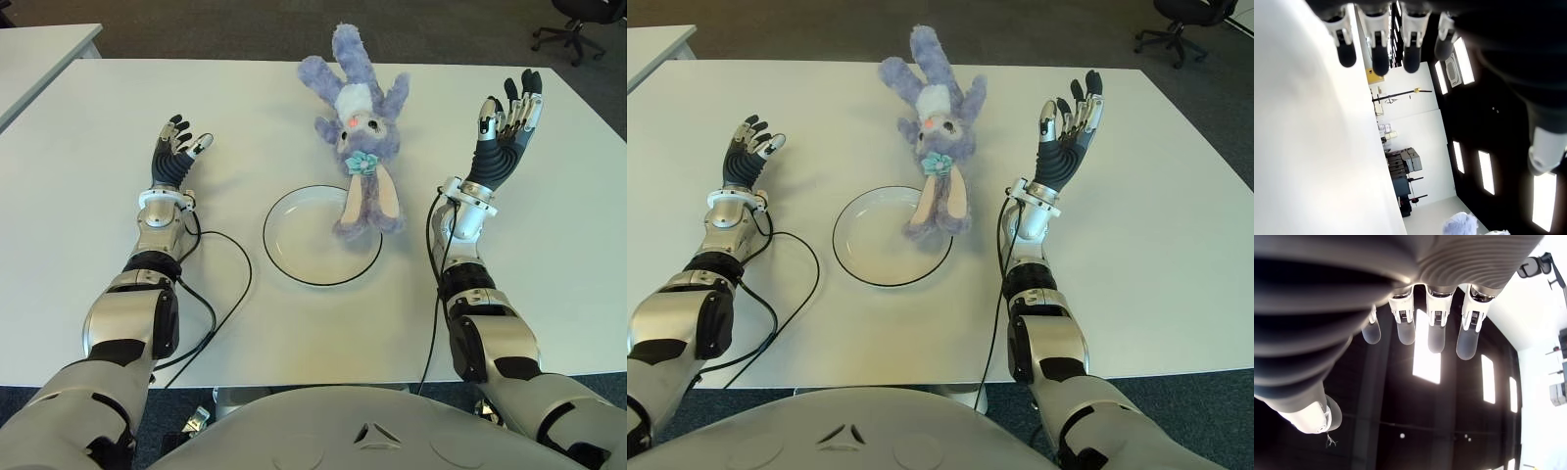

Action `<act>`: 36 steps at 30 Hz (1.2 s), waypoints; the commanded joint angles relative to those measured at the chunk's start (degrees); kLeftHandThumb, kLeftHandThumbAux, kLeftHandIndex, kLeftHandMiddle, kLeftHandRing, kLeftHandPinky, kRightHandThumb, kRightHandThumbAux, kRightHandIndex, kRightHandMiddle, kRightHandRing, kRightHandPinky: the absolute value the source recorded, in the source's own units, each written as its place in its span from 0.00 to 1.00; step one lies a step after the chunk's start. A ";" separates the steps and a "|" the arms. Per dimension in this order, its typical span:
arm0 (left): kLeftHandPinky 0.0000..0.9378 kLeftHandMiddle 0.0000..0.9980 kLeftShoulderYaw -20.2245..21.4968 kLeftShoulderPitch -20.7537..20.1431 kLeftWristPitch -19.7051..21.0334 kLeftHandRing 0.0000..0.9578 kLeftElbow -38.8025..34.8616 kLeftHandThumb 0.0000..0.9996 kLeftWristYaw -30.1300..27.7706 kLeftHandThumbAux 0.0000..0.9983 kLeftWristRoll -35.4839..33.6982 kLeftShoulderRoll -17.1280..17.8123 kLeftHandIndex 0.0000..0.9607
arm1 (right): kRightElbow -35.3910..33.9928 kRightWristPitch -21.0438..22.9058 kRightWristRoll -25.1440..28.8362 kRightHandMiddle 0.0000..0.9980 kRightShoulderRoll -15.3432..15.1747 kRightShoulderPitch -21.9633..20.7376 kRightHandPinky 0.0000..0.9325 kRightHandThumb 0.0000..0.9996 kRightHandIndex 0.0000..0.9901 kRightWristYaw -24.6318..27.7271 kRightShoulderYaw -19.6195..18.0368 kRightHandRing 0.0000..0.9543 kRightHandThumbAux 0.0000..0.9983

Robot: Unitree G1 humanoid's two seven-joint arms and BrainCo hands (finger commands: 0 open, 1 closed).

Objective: Put the doll into the plate.

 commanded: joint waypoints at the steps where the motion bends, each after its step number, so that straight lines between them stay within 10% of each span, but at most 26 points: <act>1: 0.11 0.12 1.08 6.37 1.87 0.12 1.84 0.00 -3.29 0.56 -1.41 -0.35 0.00 | 20.61 -1.13 -12.35 0.06 -2.48 33.85 0.21 0.52 0.02 -3.13 5.74 0.11 0.60; 36: 0.10 0.13 0.61 6.38 2.33 0.13 1.58 0.00 -2.58 0.54 -0.79 -0.10 0.00 | 20.45 -3.61 -12.22 0.06 -2.21 36.40 0.15 0.49 0.02 -5.04 10.94 0.08 0.60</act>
